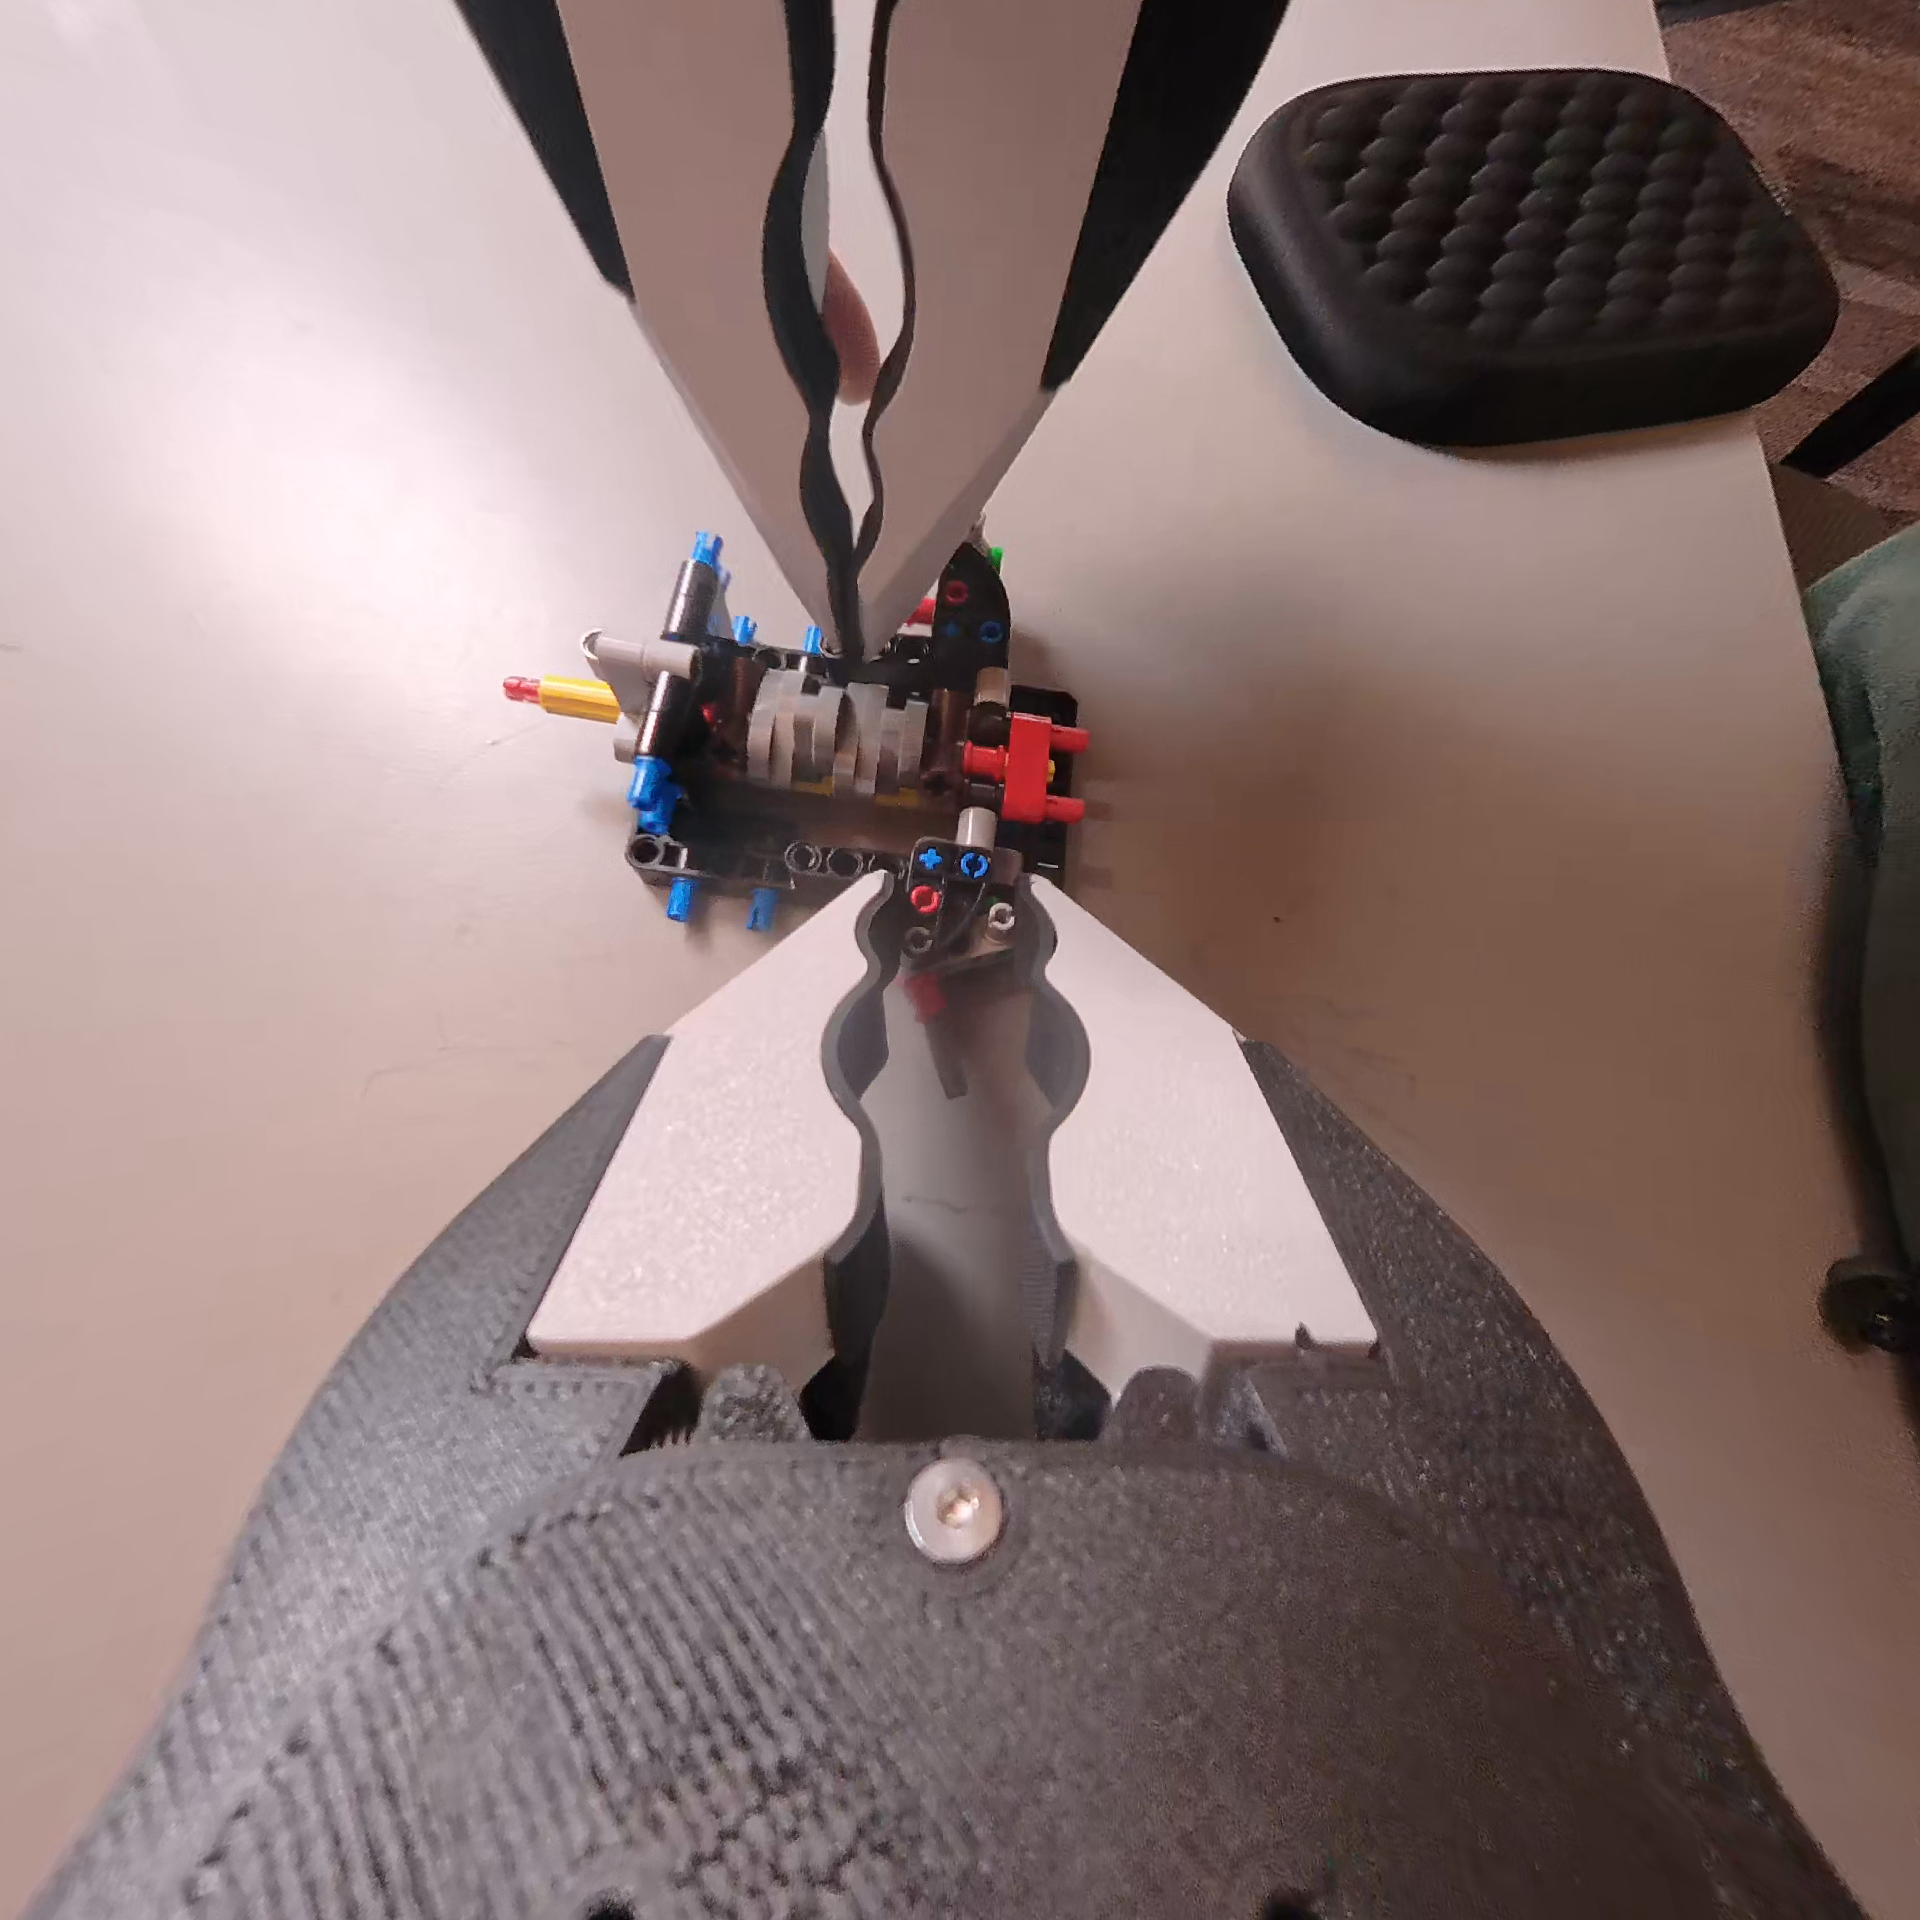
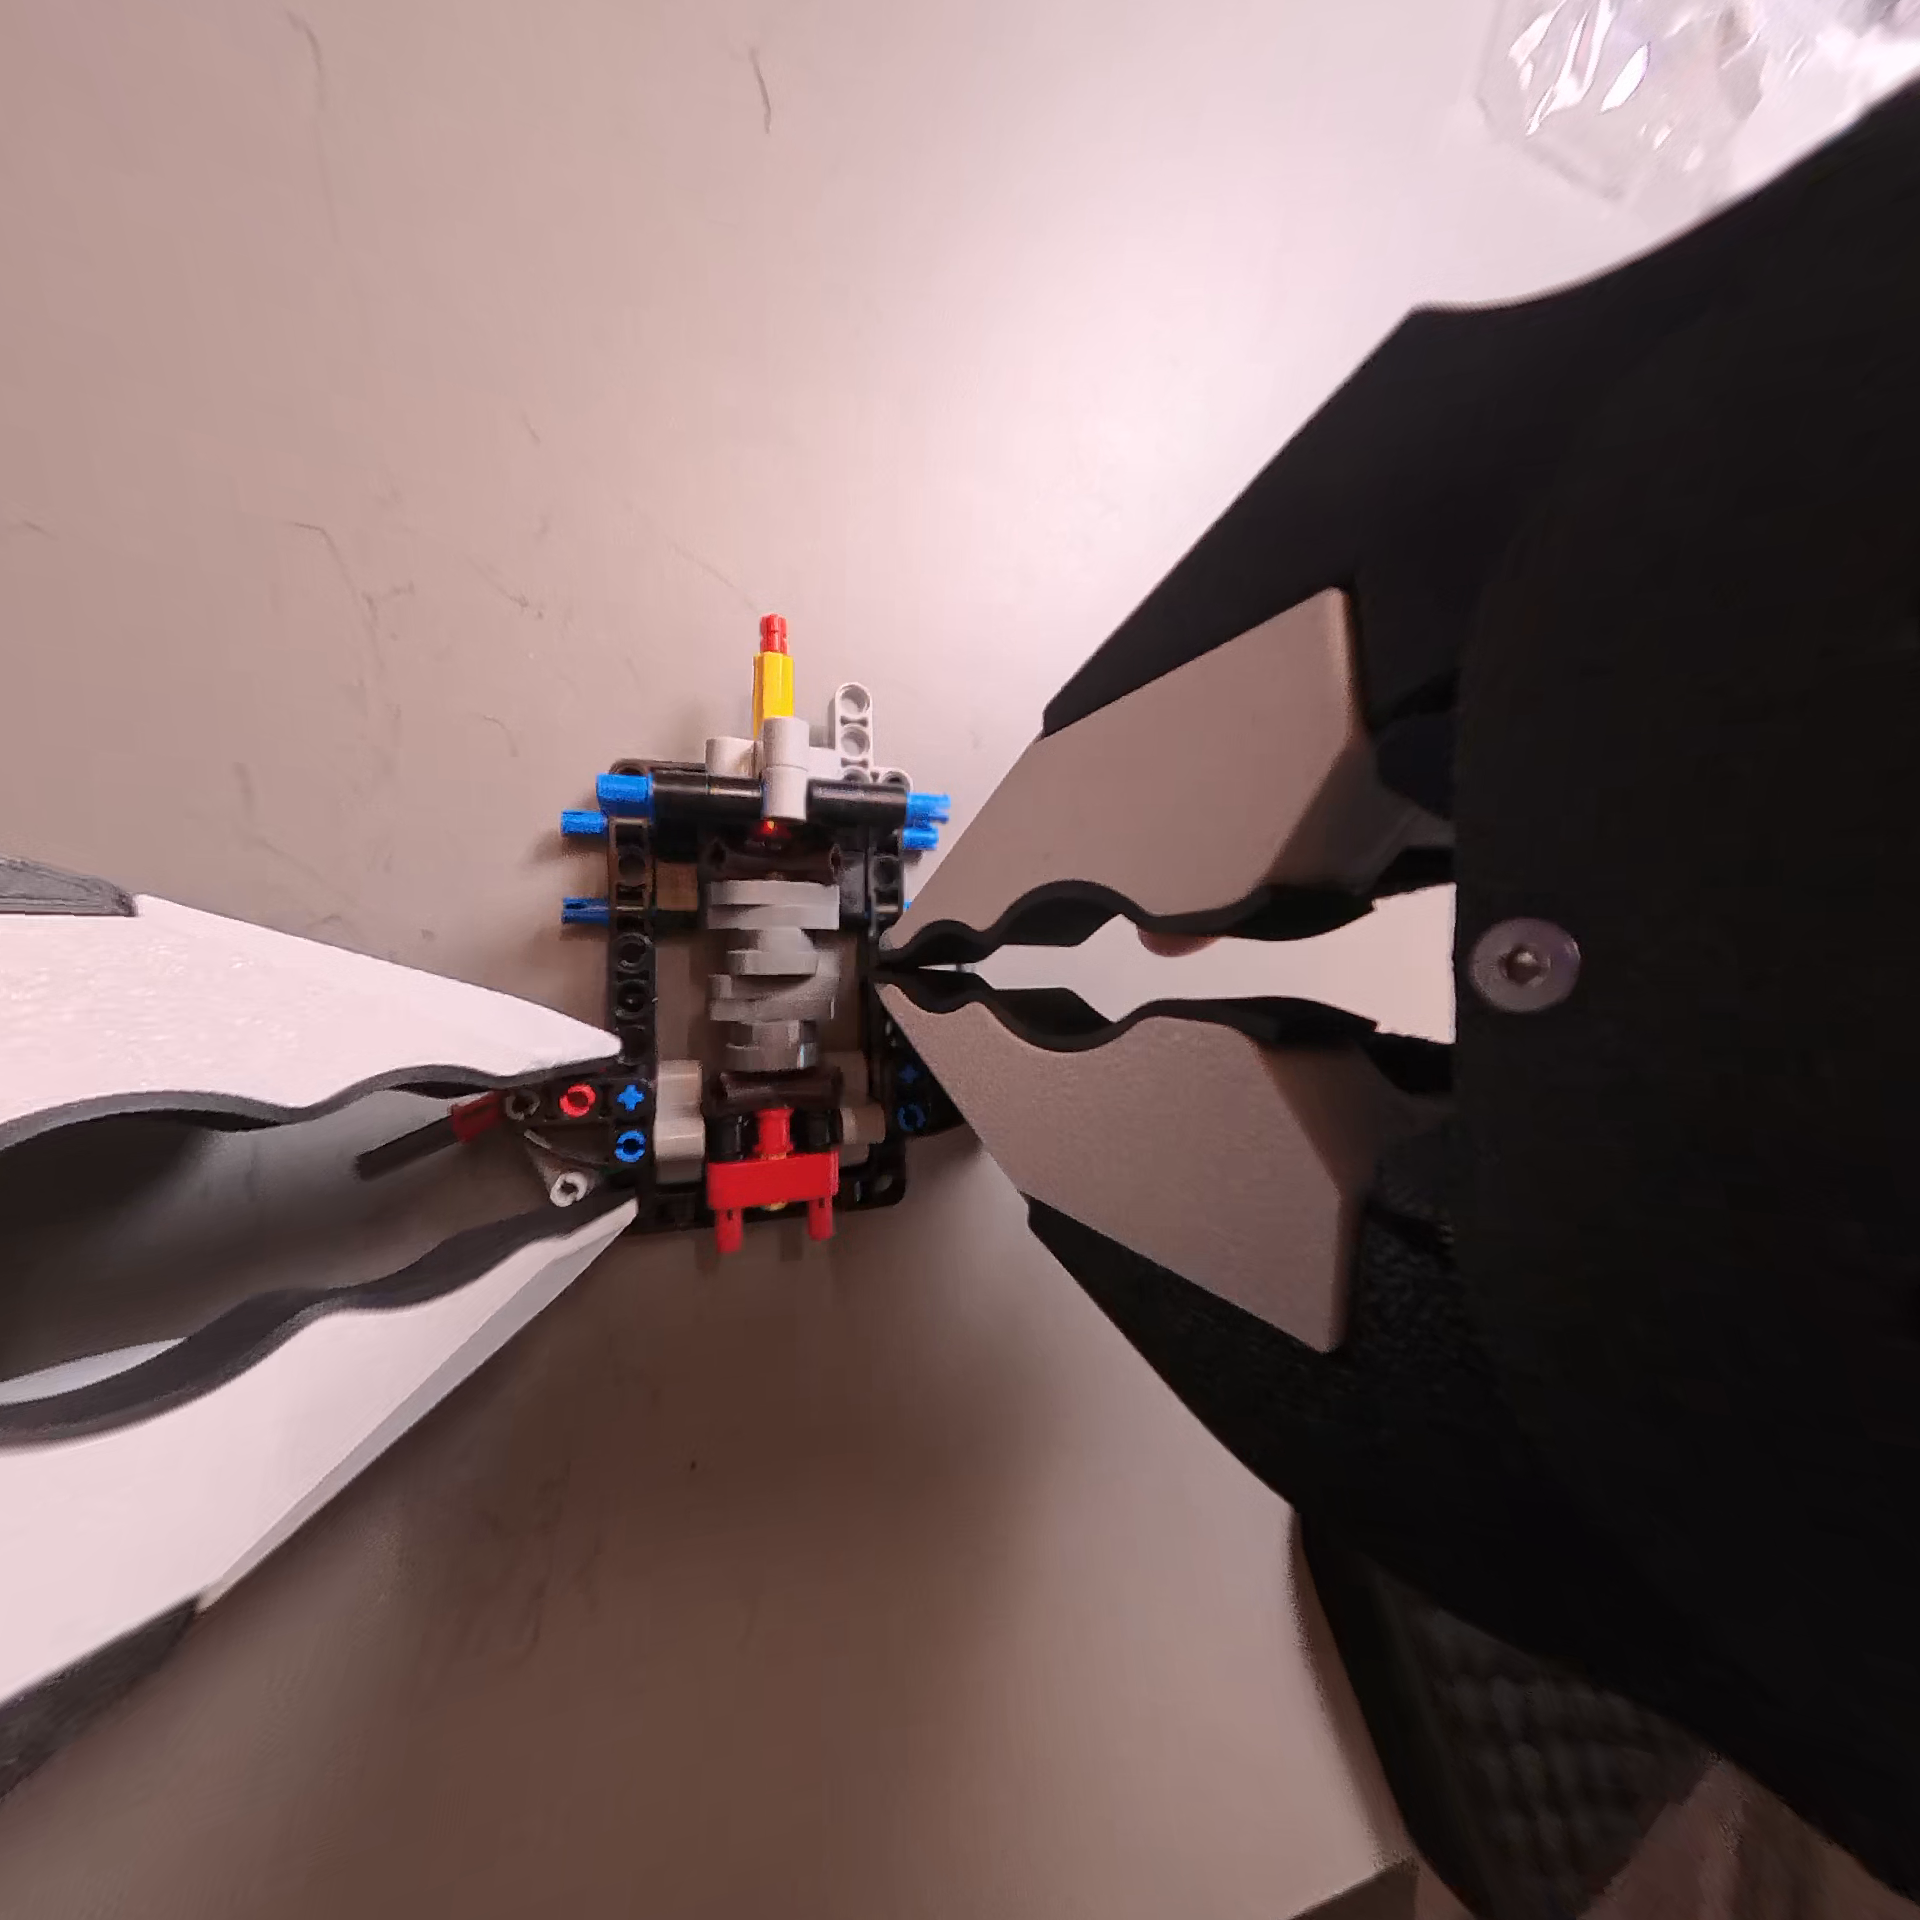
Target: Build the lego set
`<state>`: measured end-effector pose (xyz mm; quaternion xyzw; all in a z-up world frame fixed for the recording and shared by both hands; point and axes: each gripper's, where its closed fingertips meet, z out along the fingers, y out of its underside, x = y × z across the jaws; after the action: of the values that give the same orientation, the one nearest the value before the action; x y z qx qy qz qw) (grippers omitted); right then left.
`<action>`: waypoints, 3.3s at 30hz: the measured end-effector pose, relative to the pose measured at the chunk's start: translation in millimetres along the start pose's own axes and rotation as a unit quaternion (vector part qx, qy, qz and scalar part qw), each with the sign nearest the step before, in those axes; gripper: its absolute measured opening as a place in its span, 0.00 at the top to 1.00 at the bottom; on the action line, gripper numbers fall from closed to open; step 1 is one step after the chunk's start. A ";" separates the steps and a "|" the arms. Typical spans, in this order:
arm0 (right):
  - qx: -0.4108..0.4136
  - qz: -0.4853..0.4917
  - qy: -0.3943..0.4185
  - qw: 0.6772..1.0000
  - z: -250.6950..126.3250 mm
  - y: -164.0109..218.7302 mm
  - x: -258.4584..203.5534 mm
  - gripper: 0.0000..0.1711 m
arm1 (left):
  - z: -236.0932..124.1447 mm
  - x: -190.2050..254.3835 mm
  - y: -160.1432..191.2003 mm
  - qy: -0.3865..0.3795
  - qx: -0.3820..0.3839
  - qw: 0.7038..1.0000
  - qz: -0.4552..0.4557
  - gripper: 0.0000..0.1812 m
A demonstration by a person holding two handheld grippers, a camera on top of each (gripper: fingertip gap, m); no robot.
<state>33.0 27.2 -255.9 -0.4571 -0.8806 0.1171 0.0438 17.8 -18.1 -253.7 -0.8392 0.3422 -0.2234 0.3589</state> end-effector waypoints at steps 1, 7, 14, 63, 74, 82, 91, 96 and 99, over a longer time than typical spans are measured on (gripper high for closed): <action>0.027 0.008 -0.010 1.000 -4.0 -4.9 -4.3 1.00 | 0.3 0.0 0.3 0.001 0.000 1.000 -0.001 0.89; 0.018 -0.027 -0.015 0.999 -13.2 5.3 -24.4 0.98 | 2.0 2.1 -1.2 0.003 0.002 1.000 -0.001 0.89; -0.009 -0.056 0.003 0.998 -10.0 6.2 -29.6 1.00 | 1.4 3.3 -1.0 0.001 0.001 1.000 -0.006 0.89; 0.072 -0.035 0.053 0.995 -10.7 16.8 -35.2 0.96 | 0.4 7.3 -0.2 0.009 0.001 1.000 -0.011 0.89; 0.179 0.029 0.052 0.982 -16.5 16.5 -50.3 0.90 | -11.3 3.8 -9.2 0.000 0.020 1.000 -0.014 0.84; 0.260 0.062 0.095 0.959 0.9 26.5 -52.8 0.88 | 14.9 25.7 -43.2 0.047 0.019 0.994 0.099 0.84; 0.300 0.020 0.101 0.948 -1.8 22.3 -45.7 0.95 | 44.3 26.4 -37.4 0.078 -0.088 0.981 0.153 0.92; 0.297 -0.004 0.100 0.950 -0.2 22.3 -45.0 0.97 | 47.5 28.3 -34.7 0.081 -0.101 0.979 0.158 0.92; 0.297 -0.009 0.095 0.950 0.1 21.5 -46.2 0.97 | 47.1 29.6 -33.9 0.081 -0.105 0.978 0.164 0.92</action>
<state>76.8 1.4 -259.9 -0.4248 -0.8014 0.3292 0.2624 80.8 -1.5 -254.5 -0.7836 0.5247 -0.1919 0.2718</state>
